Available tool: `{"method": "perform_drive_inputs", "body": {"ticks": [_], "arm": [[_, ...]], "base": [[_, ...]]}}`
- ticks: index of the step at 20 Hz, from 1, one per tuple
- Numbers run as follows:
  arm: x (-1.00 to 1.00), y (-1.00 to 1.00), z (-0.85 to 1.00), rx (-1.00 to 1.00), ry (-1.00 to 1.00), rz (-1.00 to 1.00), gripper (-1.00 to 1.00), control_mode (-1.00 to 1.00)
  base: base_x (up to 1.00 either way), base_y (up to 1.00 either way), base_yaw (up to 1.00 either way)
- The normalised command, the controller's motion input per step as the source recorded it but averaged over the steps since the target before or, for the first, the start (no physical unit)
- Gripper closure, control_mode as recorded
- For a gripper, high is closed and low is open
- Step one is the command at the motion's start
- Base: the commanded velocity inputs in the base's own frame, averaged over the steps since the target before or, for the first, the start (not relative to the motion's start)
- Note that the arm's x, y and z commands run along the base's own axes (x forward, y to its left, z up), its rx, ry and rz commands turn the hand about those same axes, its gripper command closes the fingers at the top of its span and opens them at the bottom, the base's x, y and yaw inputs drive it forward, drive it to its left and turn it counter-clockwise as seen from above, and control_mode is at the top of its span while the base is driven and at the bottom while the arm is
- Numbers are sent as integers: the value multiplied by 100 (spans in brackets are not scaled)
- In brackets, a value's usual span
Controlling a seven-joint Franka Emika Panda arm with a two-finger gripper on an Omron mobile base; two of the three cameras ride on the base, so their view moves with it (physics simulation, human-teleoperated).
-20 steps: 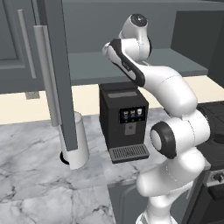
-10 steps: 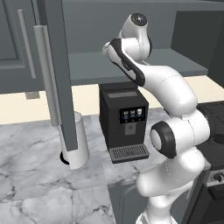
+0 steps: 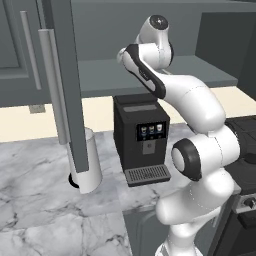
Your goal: Pick up the bar soap and dish brush from the sink, and place them back in the cabinet, and close the cabinet doors.
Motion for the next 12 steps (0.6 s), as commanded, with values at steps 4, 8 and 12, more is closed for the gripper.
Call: {"method": "perform_drive_inputs", "body": {"ticks": [4,8,12], "arm": [[0,0,0,0,-9,0,-100,-100],[0,0,-2,0,-13,0,-100,-100],[0,0,-7,0,-17,0,-100,-100]], "base": [[0,0,0],[0,0,0],[0,0,0]]}}
